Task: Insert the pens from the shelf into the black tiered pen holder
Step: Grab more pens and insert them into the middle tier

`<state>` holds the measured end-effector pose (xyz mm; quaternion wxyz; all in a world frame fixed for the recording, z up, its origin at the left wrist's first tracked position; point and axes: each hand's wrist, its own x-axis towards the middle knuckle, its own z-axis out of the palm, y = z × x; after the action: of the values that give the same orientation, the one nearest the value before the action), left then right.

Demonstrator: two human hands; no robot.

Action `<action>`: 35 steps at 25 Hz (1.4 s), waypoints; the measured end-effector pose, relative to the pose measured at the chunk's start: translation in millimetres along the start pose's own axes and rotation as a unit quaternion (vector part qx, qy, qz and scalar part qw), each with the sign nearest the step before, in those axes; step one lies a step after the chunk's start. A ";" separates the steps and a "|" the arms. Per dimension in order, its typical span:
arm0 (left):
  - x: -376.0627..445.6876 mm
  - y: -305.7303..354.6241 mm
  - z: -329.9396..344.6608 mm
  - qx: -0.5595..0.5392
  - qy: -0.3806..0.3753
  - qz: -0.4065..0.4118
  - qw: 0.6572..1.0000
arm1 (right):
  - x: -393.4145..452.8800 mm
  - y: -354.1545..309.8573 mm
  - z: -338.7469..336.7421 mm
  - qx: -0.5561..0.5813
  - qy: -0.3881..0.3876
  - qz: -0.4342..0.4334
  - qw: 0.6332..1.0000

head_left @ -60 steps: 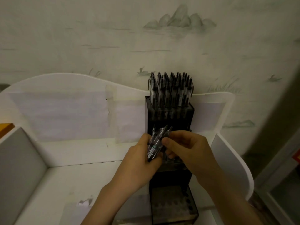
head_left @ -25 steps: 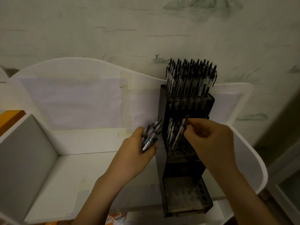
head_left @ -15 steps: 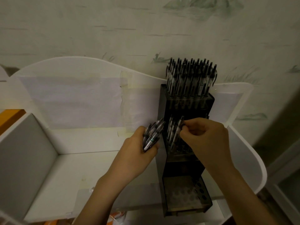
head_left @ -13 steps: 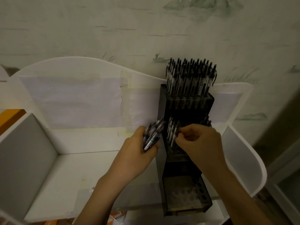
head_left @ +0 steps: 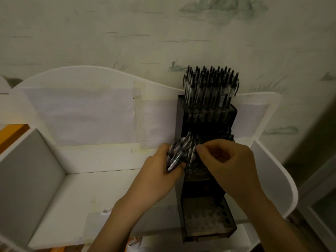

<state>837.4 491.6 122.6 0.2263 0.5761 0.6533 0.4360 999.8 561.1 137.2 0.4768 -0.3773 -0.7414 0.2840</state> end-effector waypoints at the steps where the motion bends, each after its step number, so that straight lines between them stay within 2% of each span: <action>1: 0.2 1.8 2.2 -0.004 -0.005 0.002 1.000 | -0.5 -3.8 -0.5 0.025 -0.034 0.017 0.999; 3: 0.8 4.5 6.3 -0.014 -0.016 0.002 1.000 | -0.8 -7.4 -0.5 0.088 -0.089 0.064 0.990; 7: 2.0 6.4 12.6 -0.015 -0.026 0.001 1.000 | -0.1 -4.5 -3.0 0.174 -0.085 0.116 0.974; 17: 7.2 13.1 20.9 -0.022 -0.036 -0.001 0.999 | 5.0 5.4 -14.6 0.208 -0.123 0.104 0.965; 20: 8.1 14.1 18.7 -0.011 -0.027 0.001 1.000 | 11.9 2.2 -26.0 0.270 -0.087 0.119 0.952; 23: 7.3 11.8 13.7 0.013 -0.011 -0.001 1.000 | 24.1 -6.9 -43.2 0.349 0.011 0.120 0.929; 26: 7.8 11.4 9.1 0.037 0.015 -0.007 0.999 | 30.7 -13.7 -58.0 0.301 0.077 0.062 0.949; 30: 9.2 14.9 7.4 0.048 0.026 -0.009 0.998 | 26.2 -10.4 -49.6 0.153 0.048 0.002 0.987; 35: 9.0 18.7 7.3 0.047 0.029 -0.010 0.998 | 21.1 8.9 -28.4 0.094 0.033 -0.017 0.995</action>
<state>851.5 501.6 136.3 0.1845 0.5663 0.6852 0.4191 1023.0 585.3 151.6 0.5390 -0.3274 -0.7018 0.3313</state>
